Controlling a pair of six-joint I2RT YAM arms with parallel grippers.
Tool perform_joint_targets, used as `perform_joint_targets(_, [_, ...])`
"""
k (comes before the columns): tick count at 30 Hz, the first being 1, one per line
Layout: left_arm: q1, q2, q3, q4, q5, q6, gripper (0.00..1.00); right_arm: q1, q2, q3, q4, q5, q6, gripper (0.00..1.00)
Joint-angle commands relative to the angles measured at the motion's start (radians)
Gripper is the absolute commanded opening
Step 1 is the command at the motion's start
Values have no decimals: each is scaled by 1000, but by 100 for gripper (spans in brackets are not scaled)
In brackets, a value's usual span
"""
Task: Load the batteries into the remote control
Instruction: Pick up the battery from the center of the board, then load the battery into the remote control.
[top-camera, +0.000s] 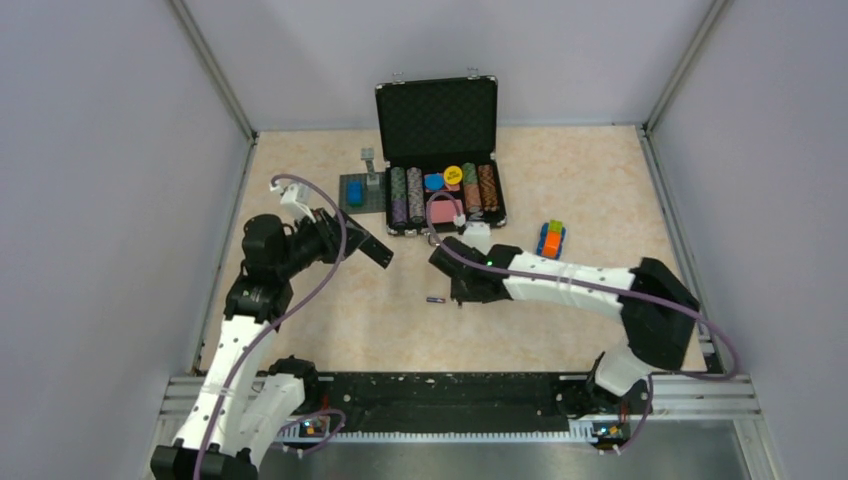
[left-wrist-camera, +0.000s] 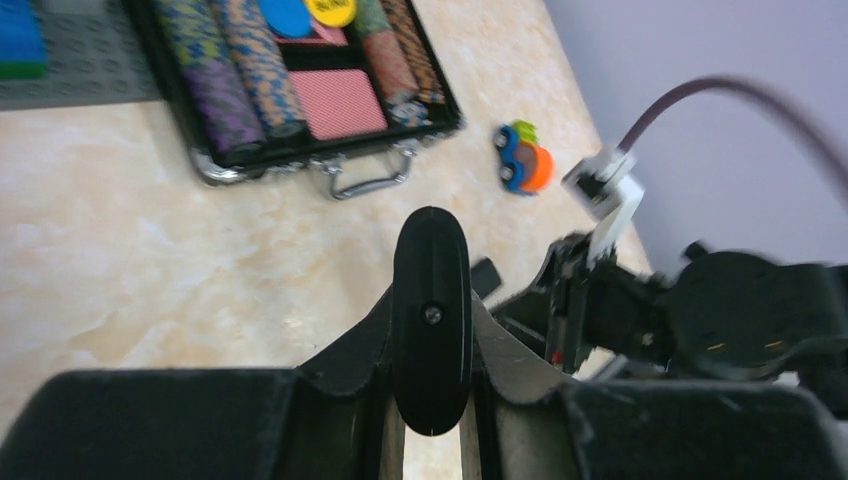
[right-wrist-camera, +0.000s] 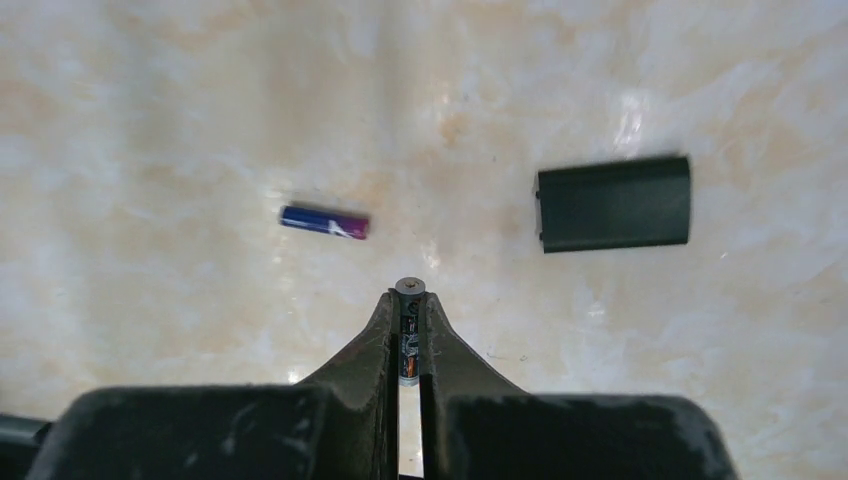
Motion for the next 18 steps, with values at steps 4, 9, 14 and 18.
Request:
perform_joint_targets(4, [-8, 102, 44, 231, 348, -161, 0, 12, -359, 106, 190, 105, -357, 0])
perform_joint_targets(9, [-16, 124, 52, 425, 504, -292, 0, 11, -456, 177, 391, -92, -595, 0])
perform_joint_targets(14, [-18, 135, 87, 510, 552, -393, 0, 11, -422, 283, 452, -290, -708, 0])
perform_joint_targets(18, [-18, 139, 136, 502, 566, -433, 0, 11, -378, 347, 467, -431, -769, 0])
